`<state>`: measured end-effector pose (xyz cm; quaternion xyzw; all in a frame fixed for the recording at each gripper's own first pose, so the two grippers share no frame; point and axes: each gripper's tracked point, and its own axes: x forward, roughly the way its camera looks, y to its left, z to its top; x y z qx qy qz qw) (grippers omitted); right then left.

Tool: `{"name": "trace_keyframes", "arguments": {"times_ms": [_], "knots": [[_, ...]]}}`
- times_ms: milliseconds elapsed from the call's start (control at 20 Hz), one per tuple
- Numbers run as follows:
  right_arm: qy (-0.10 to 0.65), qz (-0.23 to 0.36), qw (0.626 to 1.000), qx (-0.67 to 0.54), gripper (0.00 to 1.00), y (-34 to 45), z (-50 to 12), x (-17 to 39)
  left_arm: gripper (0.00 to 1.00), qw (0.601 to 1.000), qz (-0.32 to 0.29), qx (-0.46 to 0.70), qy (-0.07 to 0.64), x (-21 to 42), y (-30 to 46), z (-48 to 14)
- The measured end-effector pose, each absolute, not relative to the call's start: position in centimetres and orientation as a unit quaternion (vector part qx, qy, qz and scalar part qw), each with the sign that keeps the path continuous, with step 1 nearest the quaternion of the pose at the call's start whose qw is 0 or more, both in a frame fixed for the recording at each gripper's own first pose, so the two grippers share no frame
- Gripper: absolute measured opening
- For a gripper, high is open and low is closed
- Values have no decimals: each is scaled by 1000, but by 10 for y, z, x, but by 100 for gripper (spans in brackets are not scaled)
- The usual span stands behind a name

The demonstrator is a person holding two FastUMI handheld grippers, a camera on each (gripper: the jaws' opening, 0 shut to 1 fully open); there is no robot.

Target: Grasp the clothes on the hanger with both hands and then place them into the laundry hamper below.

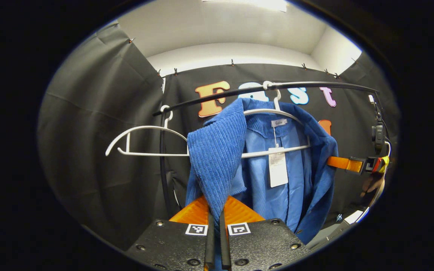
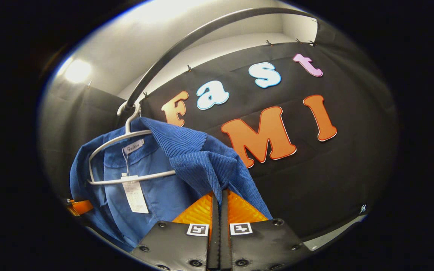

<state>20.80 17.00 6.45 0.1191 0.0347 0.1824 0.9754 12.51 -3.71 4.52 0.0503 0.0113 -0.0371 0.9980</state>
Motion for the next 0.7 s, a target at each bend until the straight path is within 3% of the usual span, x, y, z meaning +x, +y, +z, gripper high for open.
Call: {"name": "trace_keyframes", "arguments": {"times_ms": [100, 150, 700], "knots": [[45, 183, 973, 134, 2, 160, 71, 219, 6, 998, -31, 51, 4, 119, -24, 57], [53, 187, 970, 143, 7, 158, 74, 221, 7, 998, -24, 55, -1, 116, -15, 64], [131, 227, 929, 262, 7, 145, 99, 268, 6, 997, 0, 75, -29, 111, 20, 114]]}}
